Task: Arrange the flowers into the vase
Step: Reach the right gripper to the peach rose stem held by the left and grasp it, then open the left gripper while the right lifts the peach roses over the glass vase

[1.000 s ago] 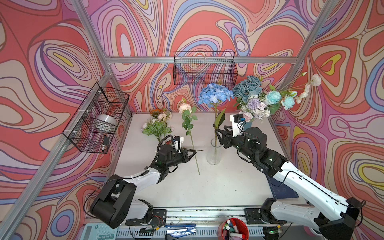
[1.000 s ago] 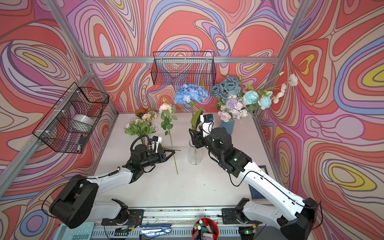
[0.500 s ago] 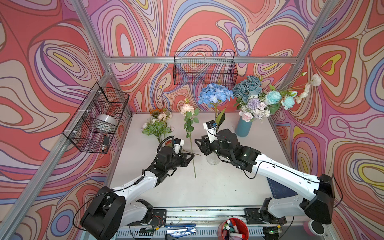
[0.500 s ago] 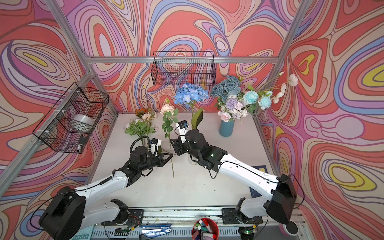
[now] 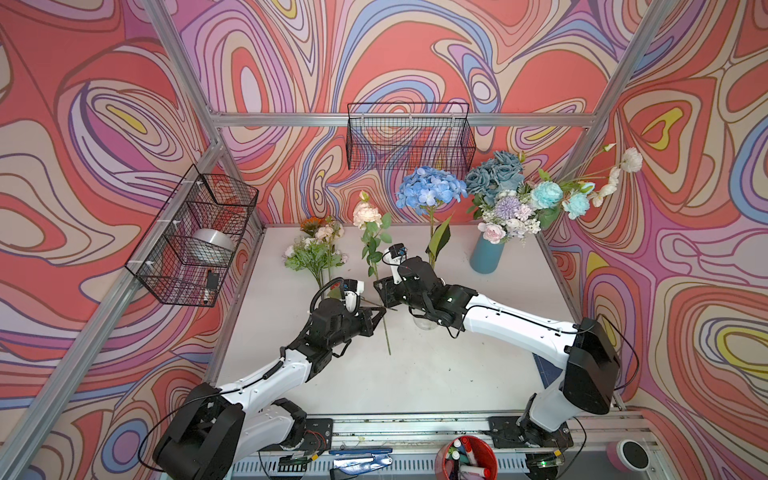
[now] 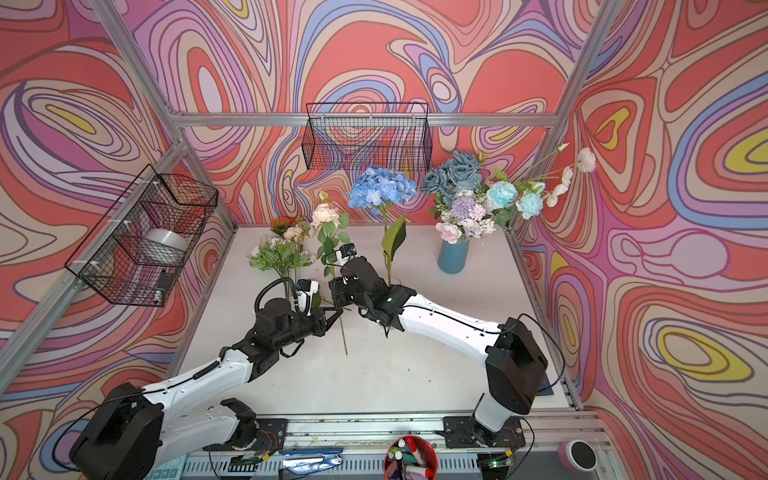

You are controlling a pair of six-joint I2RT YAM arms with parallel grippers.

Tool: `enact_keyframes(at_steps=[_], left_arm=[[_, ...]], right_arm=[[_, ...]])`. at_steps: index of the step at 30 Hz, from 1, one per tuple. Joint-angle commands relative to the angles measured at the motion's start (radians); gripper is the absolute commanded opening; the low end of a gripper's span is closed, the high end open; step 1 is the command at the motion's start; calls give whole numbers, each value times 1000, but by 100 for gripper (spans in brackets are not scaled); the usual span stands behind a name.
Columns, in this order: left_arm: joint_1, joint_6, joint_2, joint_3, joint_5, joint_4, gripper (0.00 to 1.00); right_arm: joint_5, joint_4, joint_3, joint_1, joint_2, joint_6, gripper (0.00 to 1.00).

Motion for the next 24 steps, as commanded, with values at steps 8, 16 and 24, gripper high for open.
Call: enact_keyframes(at_steps=[8, 16, 24], left_arm=[[-7, 21, -27, -15, -11, 59, 0], [-7, 25, -31, -17, -13, 46, 0], [-5, -26, -28, -42, -50, 49, 96]], right_arm=[[19, 9, 33, 4, 75, 32, 20], [57, 2, 20, 6, 78, 30, 6], [91, 11, -1, 5, 46, -29, 0]])
